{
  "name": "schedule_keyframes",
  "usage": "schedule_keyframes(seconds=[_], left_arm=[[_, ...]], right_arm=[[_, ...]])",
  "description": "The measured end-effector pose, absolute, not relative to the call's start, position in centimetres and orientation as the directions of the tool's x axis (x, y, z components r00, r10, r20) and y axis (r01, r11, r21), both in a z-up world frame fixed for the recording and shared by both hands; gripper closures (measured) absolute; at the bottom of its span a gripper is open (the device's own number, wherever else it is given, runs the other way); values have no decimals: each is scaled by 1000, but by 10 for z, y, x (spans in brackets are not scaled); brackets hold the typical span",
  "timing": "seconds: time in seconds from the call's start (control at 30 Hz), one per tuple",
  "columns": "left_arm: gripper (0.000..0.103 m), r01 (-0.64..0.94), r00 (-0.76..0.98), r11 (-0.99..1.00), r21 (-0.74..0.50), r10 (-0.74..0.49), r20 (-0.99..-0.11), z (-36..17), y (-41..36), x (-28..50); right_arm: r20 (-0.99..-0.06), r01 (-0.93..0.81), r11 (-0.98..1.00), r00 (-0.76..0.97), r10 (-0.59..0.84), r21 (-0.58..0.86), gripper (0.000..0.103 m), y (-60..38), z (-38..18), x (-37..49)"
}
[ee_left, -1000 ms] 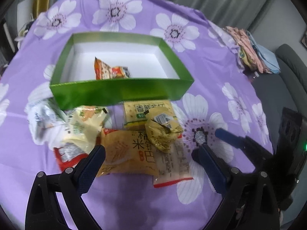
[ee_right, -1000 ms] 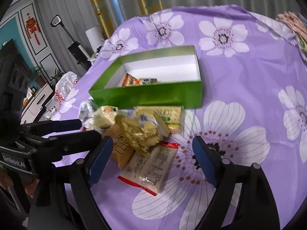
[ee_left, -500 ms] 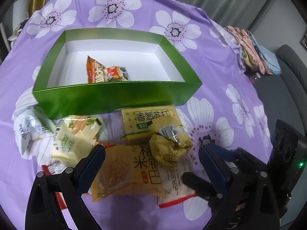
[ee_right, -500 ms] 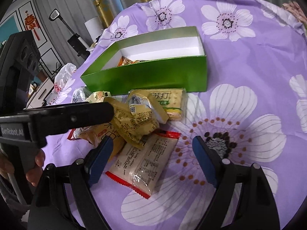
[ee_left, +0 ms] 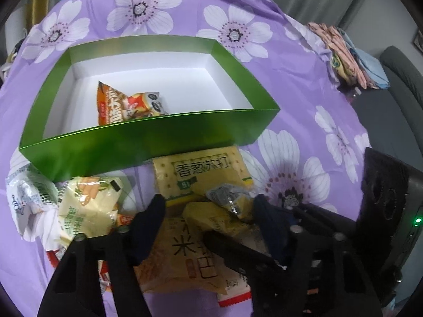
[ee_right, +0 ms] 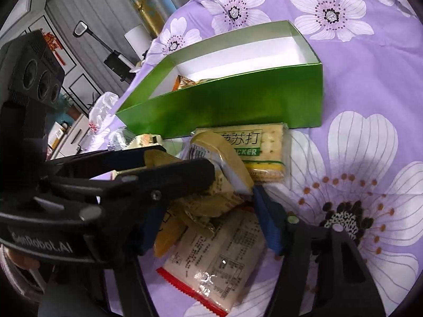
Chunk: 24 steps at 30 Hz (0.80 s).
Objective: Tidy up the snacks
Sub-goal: 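Grasp the gold foil snack with the right gripper, then lower the gold foil snack into the green box and release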
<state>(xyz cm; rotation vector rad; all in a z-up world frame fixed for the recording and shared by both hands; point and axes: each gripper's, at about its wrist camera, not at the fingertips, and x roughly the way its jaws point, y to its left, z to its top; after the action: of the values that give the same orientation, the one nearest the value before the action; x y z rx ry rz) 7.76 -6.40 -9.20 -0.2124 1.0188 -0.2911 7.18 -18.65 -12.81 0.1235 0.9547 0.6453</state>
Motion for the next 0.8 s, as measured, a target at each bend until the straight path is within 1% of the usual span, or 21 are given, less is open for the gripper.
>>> schedule_keyframes(seconds=[0.03, 0.07, 0.13, 0.2, 0.37, 0.53, 0.63, 0.8], left_arm=[[44, 145, 491, 940, -310, -340, -802, -91, -65, 78], [50, 150, 490, 938, -312, -345, -800, -91, -66, 77], [53, 156, 486, 937, -312, -348, -802, -90, -68, 78], [56, 160, 486, 935, -316, -353, -799, -89, -69, 78], [56, 177, 507, 937, -300, -348, -789, -79, -74, 72], [56, 205, 558, 934, -293, -358, -749, -56, -74, 65], [56, 218, 604, 939, -268, -345, -718, -37, -74, 63], [56, 221, 662, 945, -240, -326, -675, -14, -69, 78]], right_arm=[[-716, -461, 802, 403, 570, 380, 46, -186, -128, 72], [-713, -464, 799, 402, 575, 383, 49, -186, -129, 72], [-714, -466, 802, 408, 569, 374, 52, -186, -129, 71], [-711, -467, 801, 411, 571, 374, 57, -187, -129, 70], [-702, -470, 803, 426, 570, 367, 63, -188, -124, 66], [-668, -485, 802, 472, 575, 347, 64, -190, -100, 59], [-644, -506, 800, 501, 578, 324, 64, -189, -83, 59], [-609, -538, 795, 541, 580, 279, 64, -183, -58, 73]])
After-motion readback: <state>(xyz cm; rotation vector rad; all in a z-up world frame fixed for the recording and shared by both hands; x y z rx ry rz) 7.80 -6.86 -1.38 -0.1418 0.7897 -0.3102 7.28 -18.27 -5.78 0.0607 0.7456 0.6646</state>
